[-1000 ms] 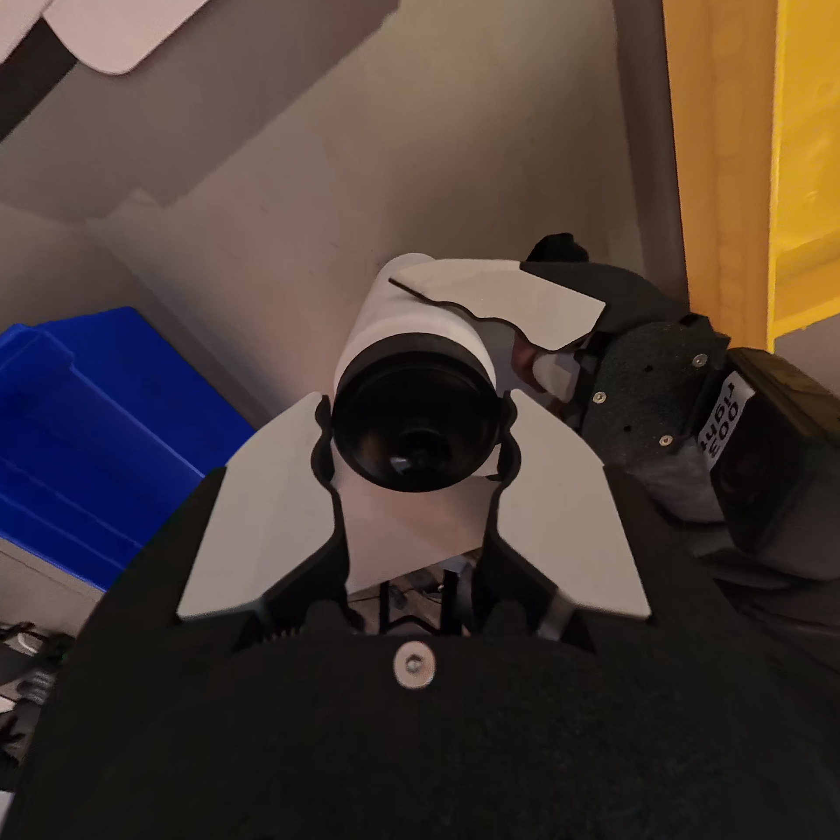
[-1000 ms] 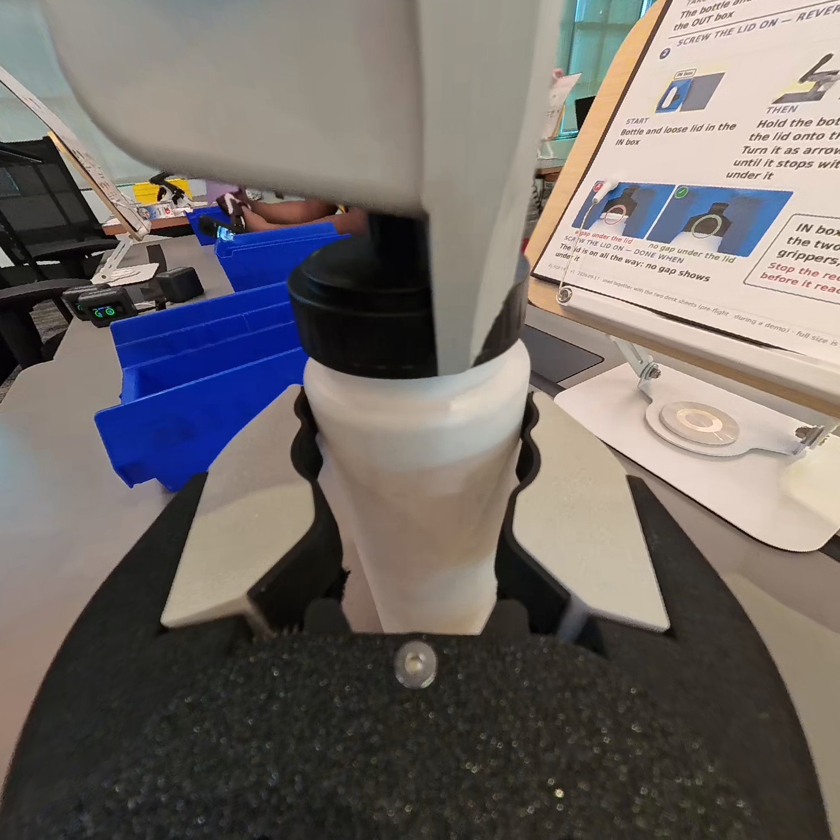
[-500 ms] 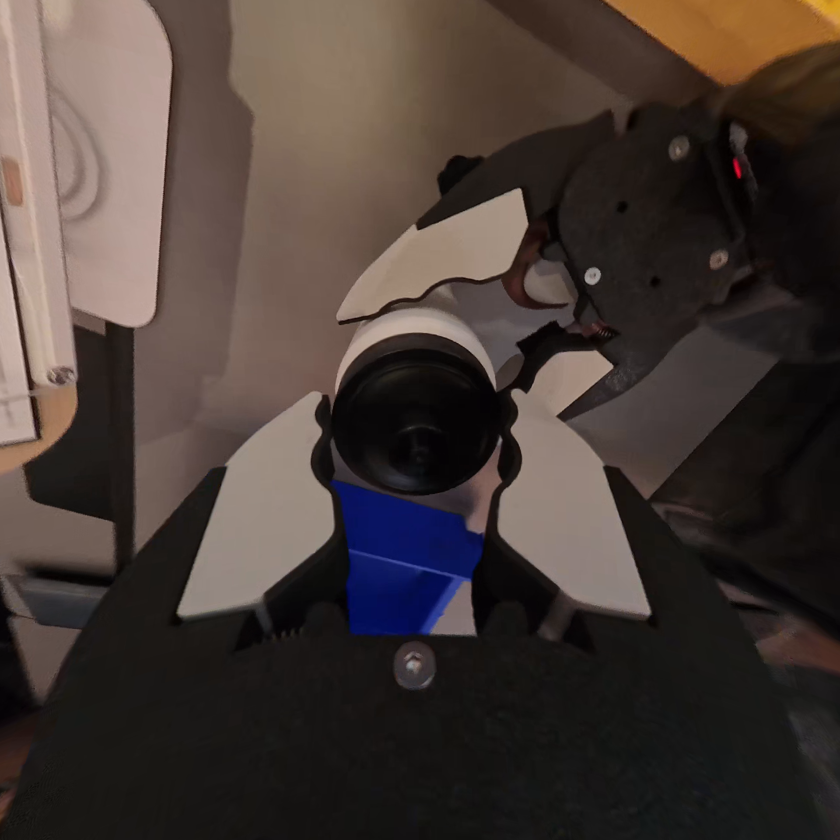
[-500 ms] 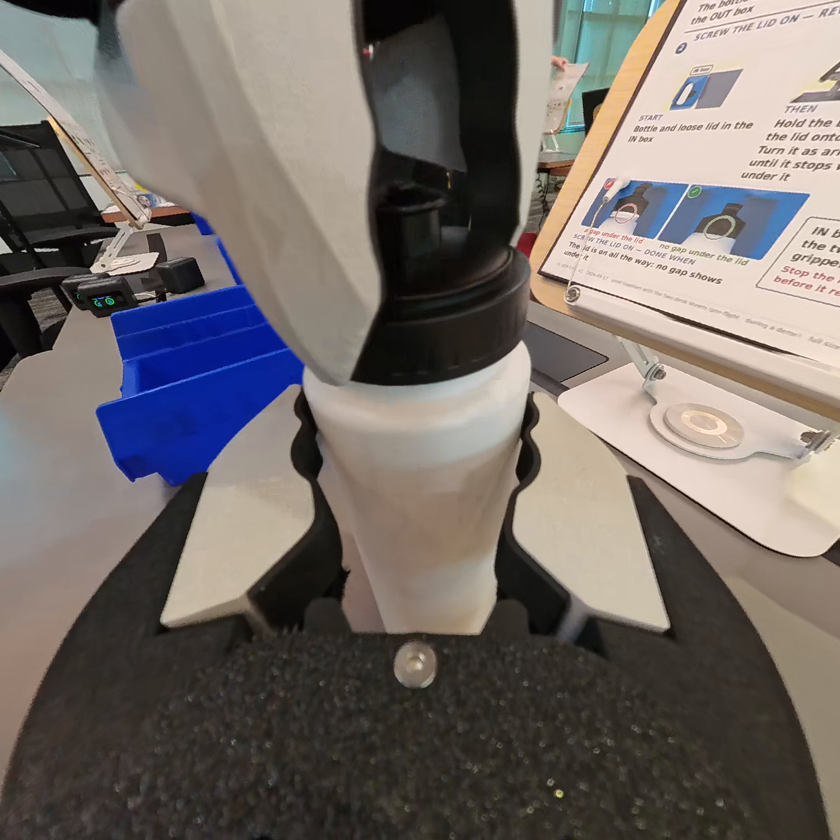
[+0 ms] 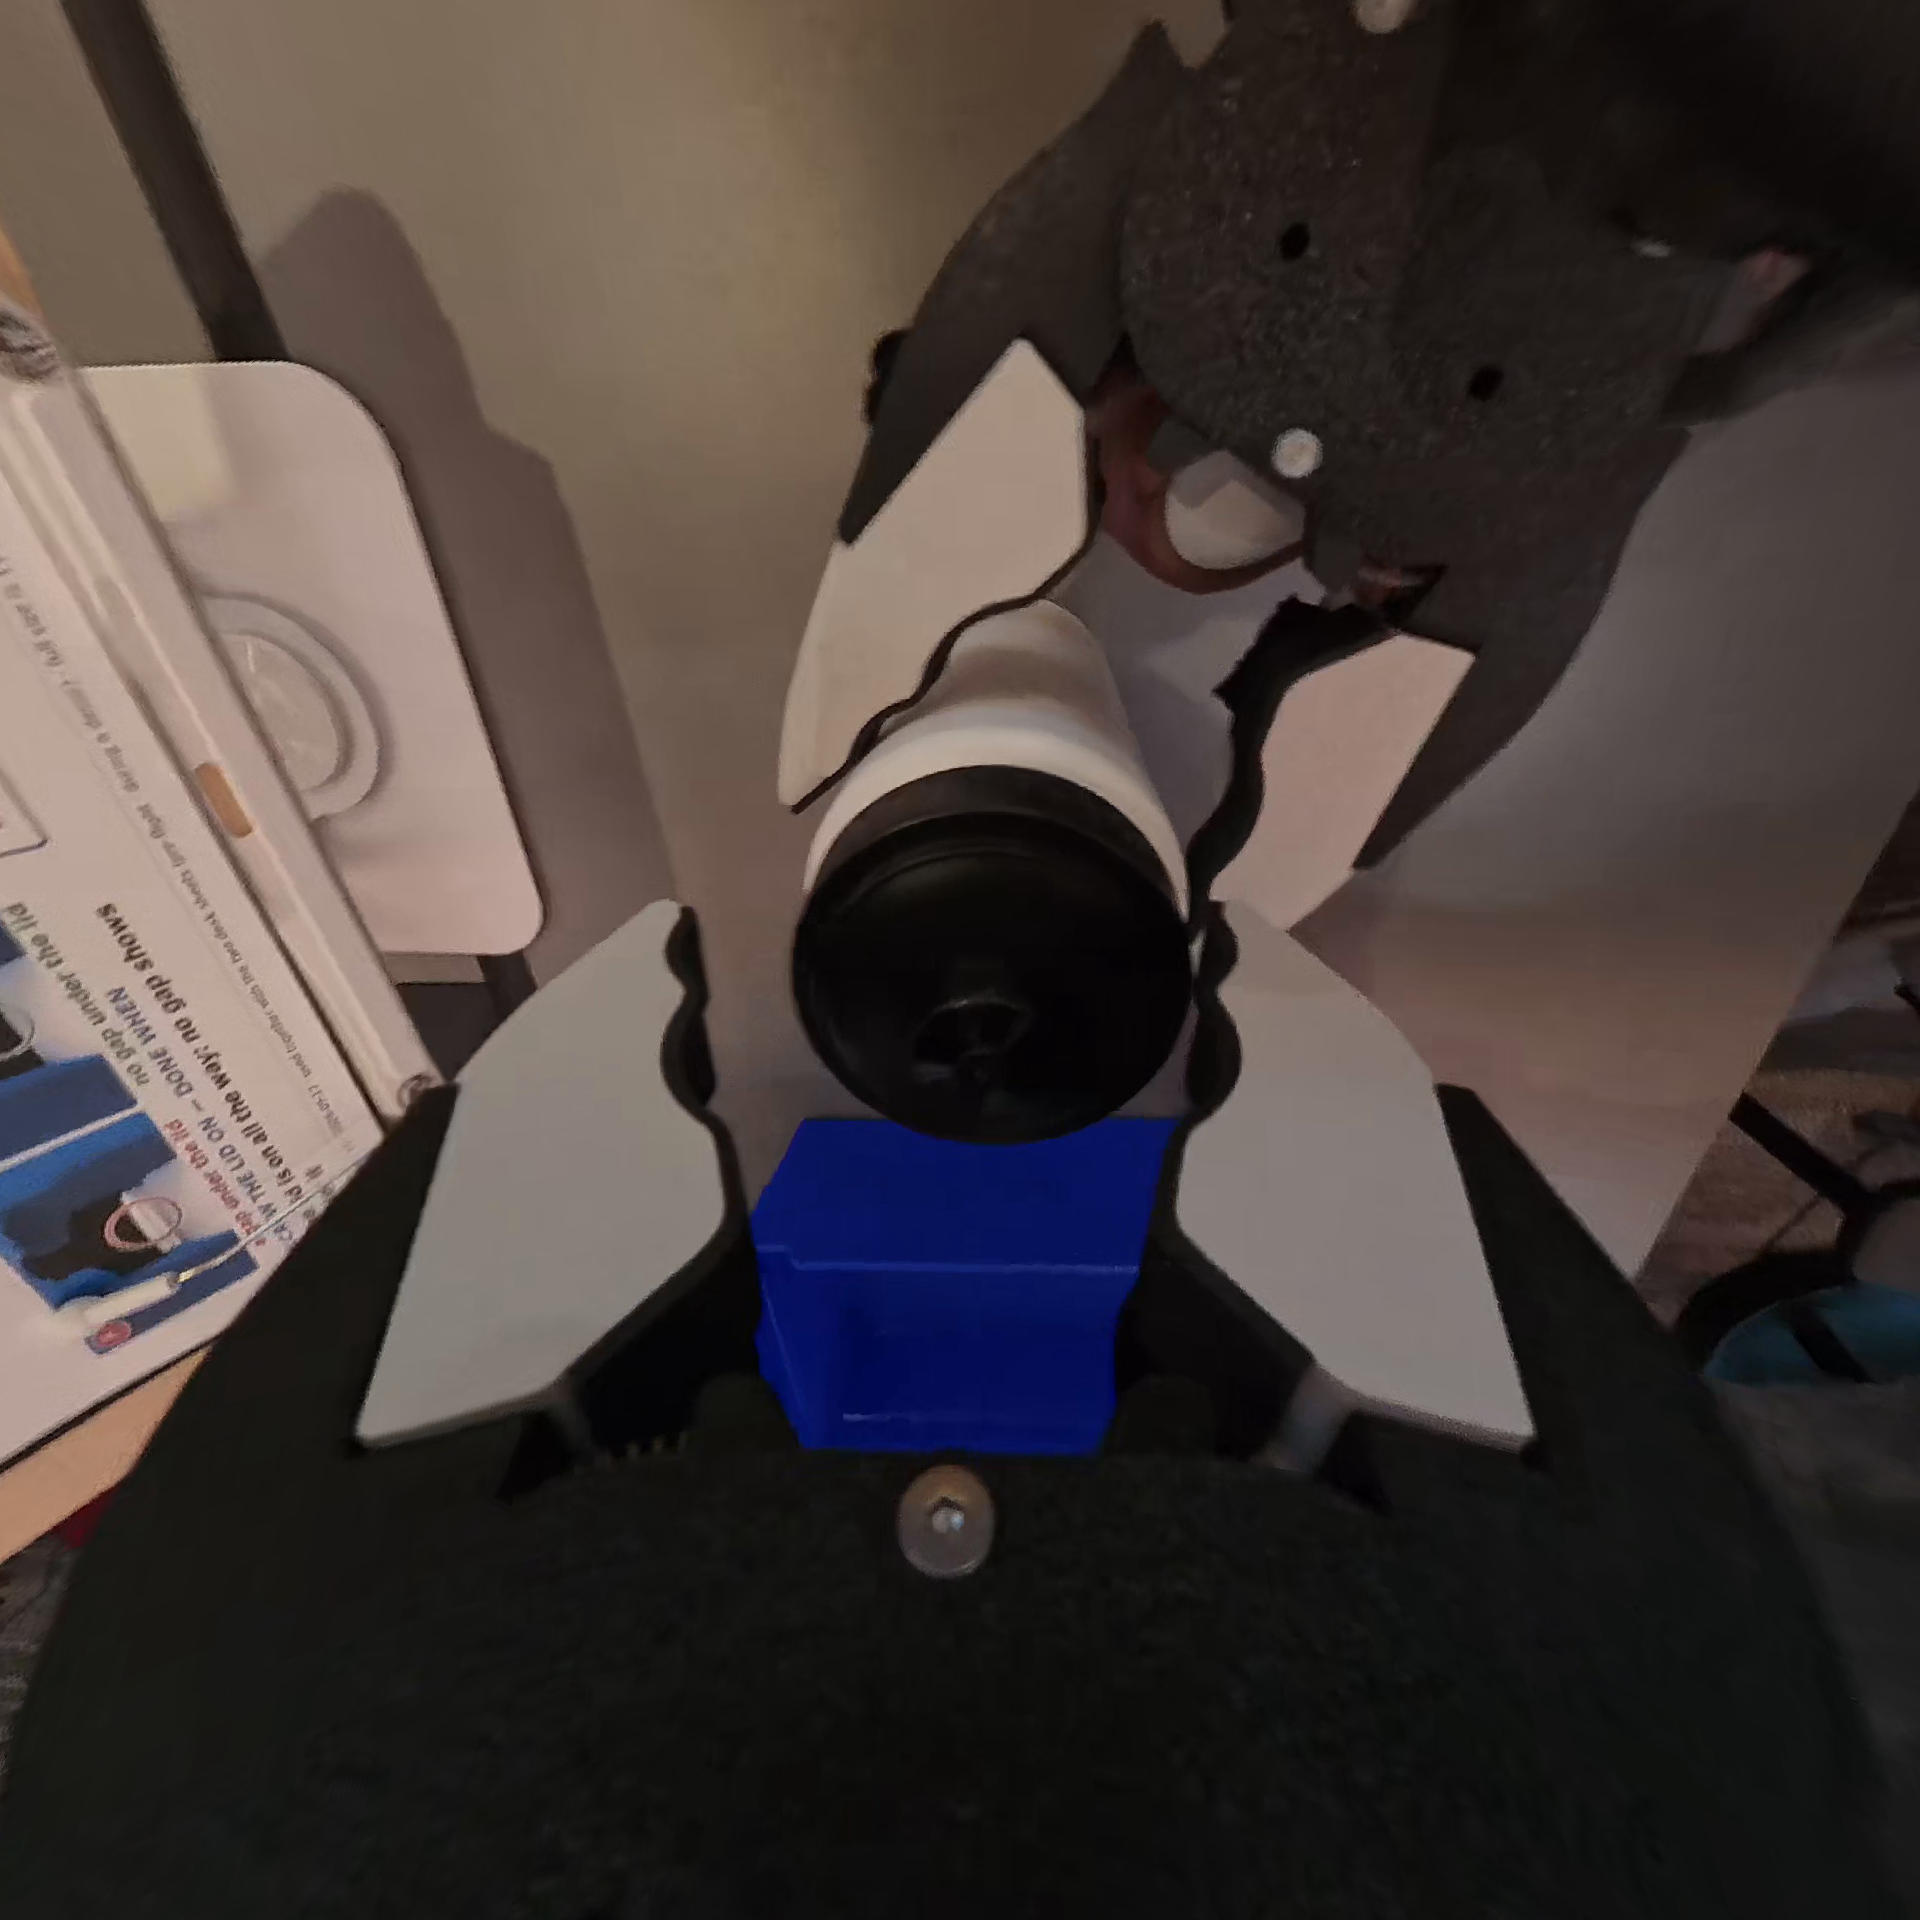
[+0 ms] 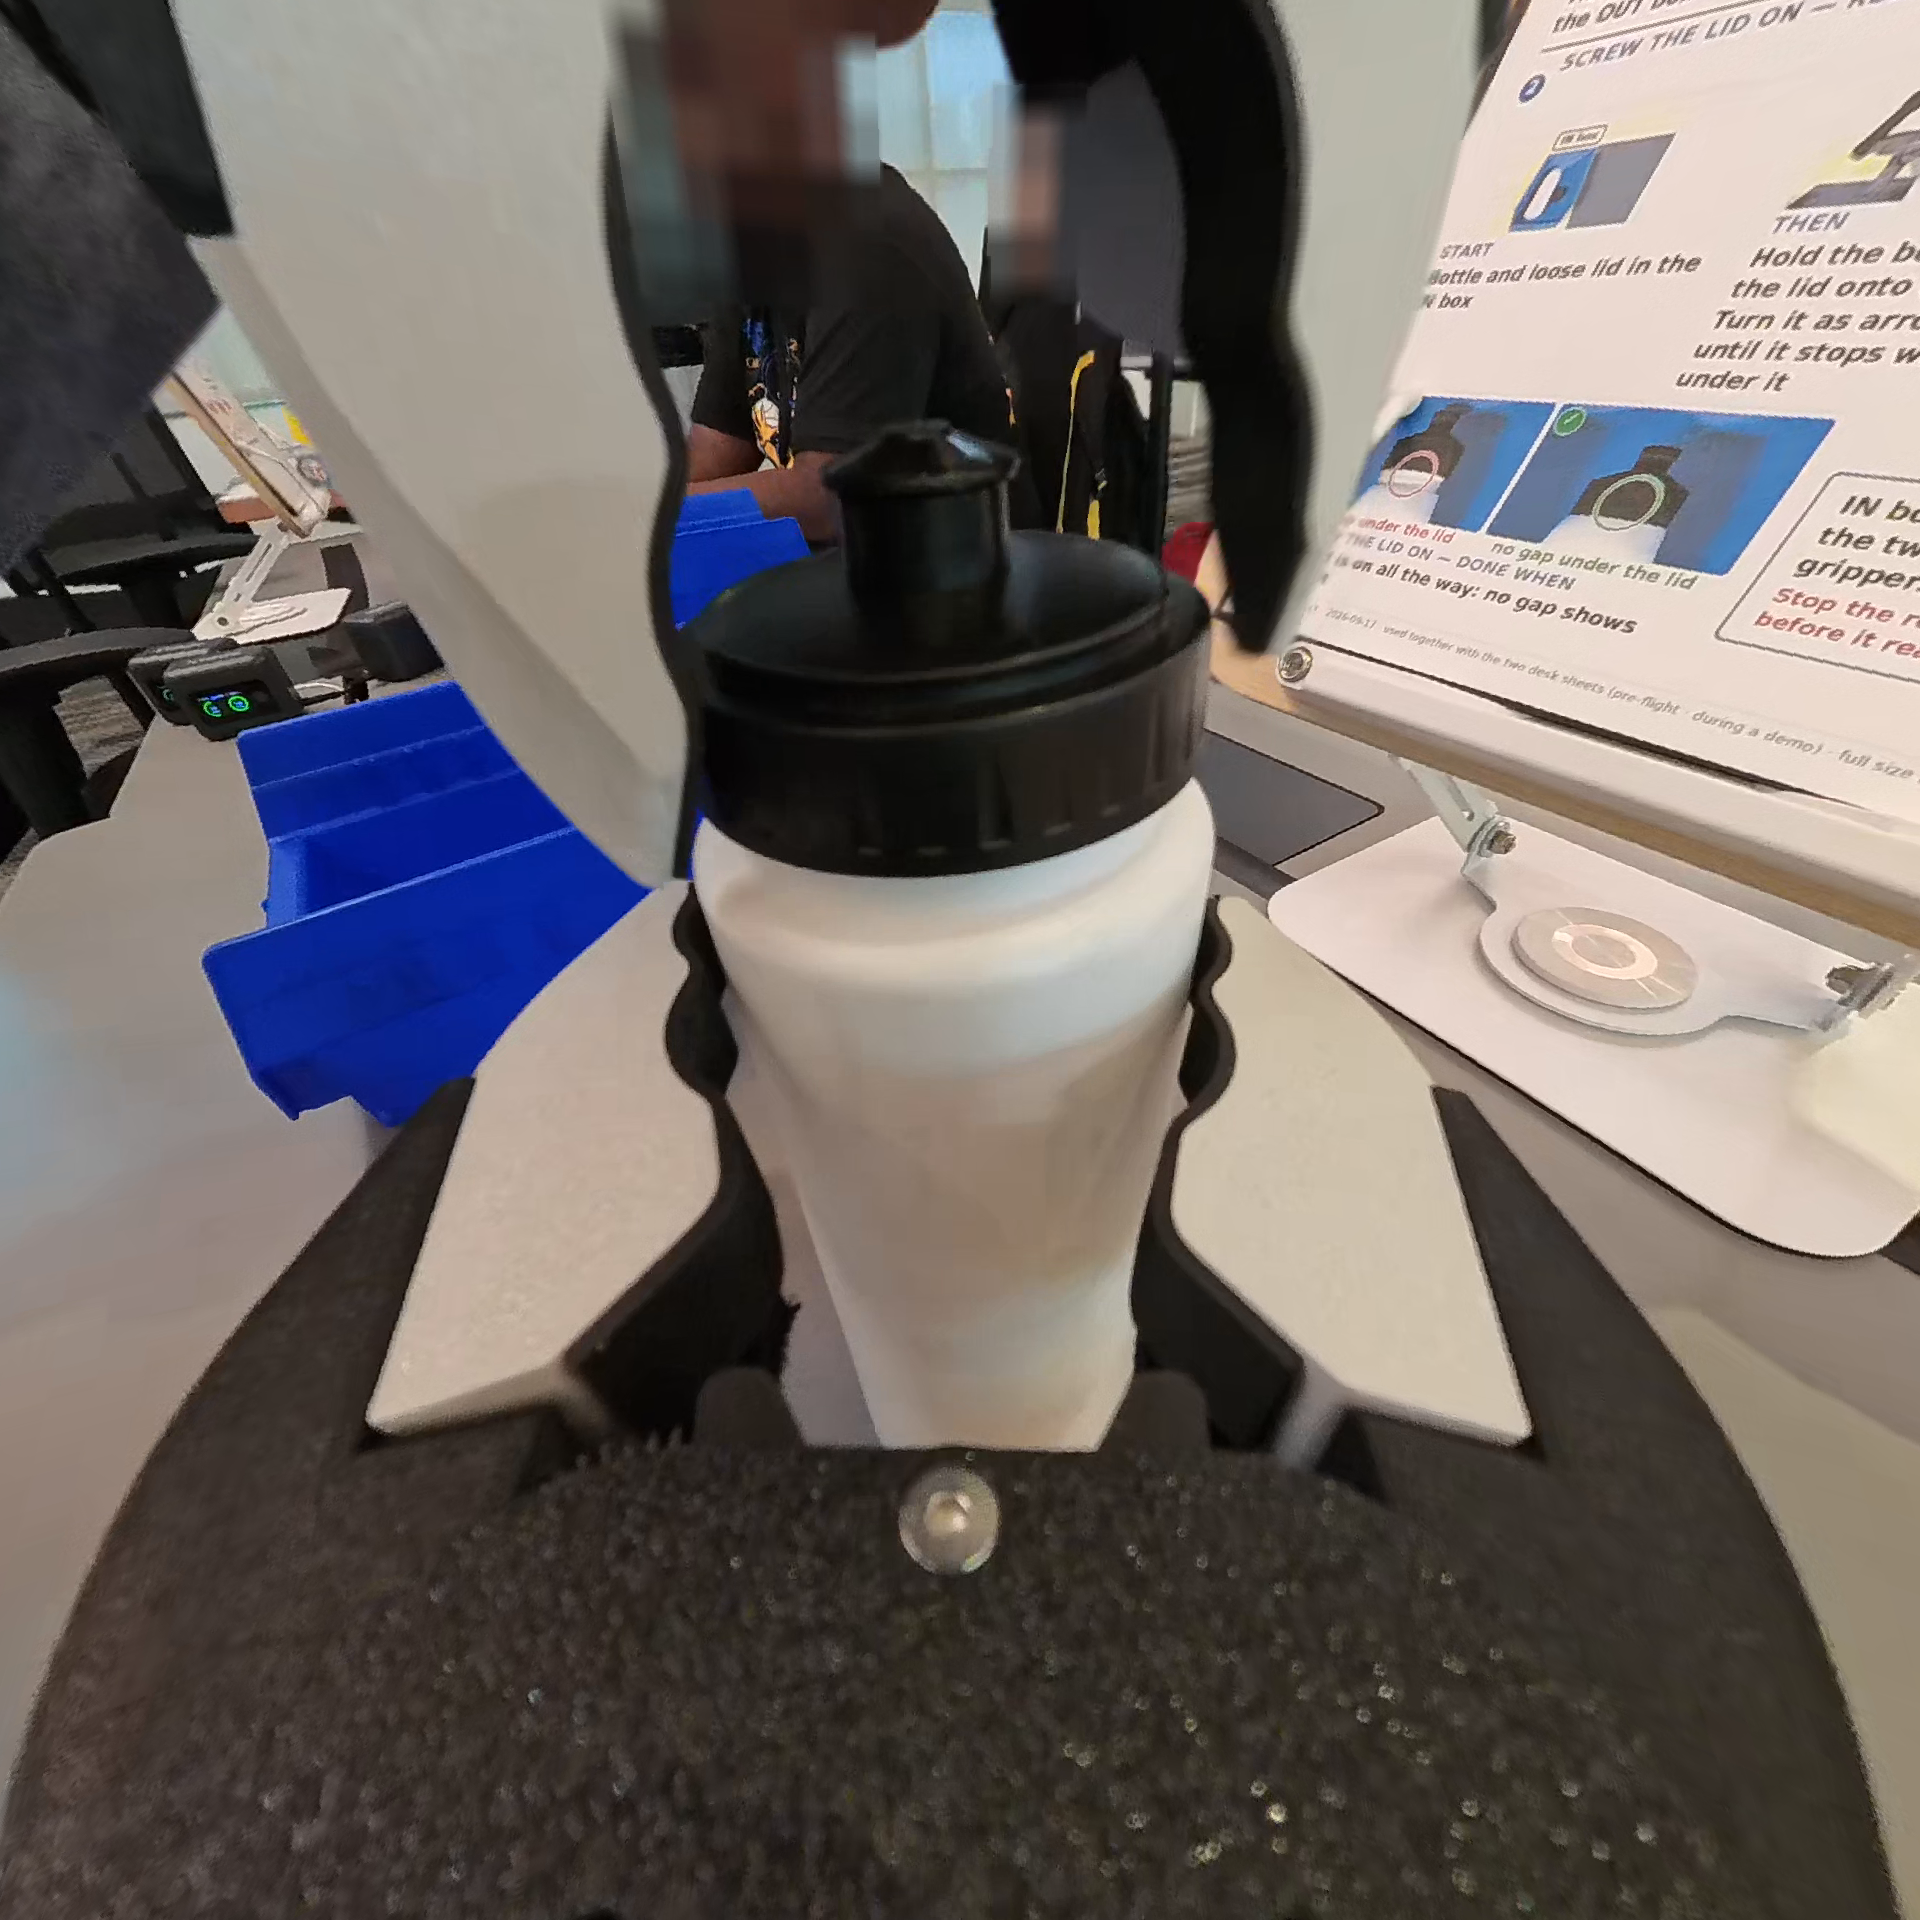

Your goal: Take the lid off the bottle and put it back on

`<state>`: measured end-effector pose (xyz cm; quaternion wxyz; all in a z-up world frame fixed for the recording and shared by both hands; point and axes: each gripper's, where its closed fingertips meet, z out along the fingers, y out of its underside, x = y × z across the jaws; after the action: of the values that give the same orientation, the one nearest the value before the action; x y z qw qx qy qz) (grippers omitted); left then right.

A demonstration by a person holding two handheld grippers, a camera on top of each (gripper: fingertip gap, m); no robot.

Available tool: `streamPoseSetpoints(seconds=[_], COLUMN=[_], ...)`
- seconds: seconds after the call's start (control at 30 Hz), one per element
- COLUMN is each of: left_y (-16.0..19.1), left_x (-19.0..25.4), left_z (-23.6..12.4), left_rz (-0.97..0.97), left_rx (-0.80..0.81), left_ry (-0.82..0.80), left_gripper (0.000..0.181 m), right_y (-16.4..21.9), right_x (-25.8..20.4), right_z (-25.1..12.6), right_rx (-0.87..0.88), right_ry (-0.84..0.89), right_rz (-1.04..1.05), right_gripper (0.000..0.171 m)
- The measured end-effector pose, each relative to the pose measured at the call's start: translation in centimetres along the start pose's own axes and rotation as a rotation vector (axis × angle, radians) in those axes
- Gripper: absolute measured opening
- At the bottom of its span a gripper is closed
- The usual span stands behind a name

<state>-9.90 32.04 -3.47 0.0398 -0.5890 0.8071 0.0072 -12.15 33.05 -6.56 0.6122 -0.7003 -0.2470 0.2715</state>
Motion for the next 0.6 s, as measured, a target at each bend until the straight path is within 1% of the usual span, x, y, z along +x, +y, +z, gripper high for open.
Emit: streamPoseSetpoints(seconds=[0.03,0.07,0.13,0.2,0.3,0.37,0.4,0.43,0.47,0.53,0.6], left_y=[0.0,-0.3,-1.1,-2.0,-2.4,-0.6,0.3,0.8,0.9,0.4,0.7], left_x=[-0.2,-0.3,-0.9,-1.3,-1.2,-1.9,-1.8,-1.4,-0.8,0.2,0.1], left_z=[-0.2,-0.6,-1.9,-3.6,-6.0,-6.8,-6.7,-6.2,-5.6,-4.3,-3.3], left_rz=[-0.026,-0.055,-0.164,-0.366,-0.716,-0.926,-0.993,-1.048,-1.087,-1.136,-1.171], left_rx=[0.03,0.08,0.22,0.401,0.723,0.865,0.909,0.928,0.936,0.95,0.925], left_ry=[-0.02,-0.029,-0.081,-0.116,-0.109,-0.253,-0.32,-0.356,-0.361,-0.348,-0.435], left_gripper=[0.095,0.095,0.098,0.097,0.099,0.096,0.084,0.079,0.084,0.088,0.089], right_y=[0.0,0.0,0.0,0.0,0.0,0.0,0.0,0.0,0.0,0.0,0.0], right_x=[-0.1,-0.1,-0.2,-0.1,0.0,0.0,0.0,0.0,0.0,0.1,0.1], right_z=[0.0,0.0,0.0,0.0,0.0,0.0,0.0,0.0,0.0,0.0,0.0], right_rx=[-0.003,-0.006,-0.006,-0.002,0.002,0.005,0.006,0.006,0.007,0.011,0.013], right_ry=[0.001,0.003,0.006,0.01,0.011,0.011,0.011,0.011,0.011,0.011,0.009], right_rz=[-0.004,-0.009,-0.011,-0.009,0.0,0.003,0.002,0.002,0.003,0.008,0.013], right_gripper=[0.086,0.086,0.086,0.086,0.086,0.086,0.086,0.086,0.086,0.086,0.086])
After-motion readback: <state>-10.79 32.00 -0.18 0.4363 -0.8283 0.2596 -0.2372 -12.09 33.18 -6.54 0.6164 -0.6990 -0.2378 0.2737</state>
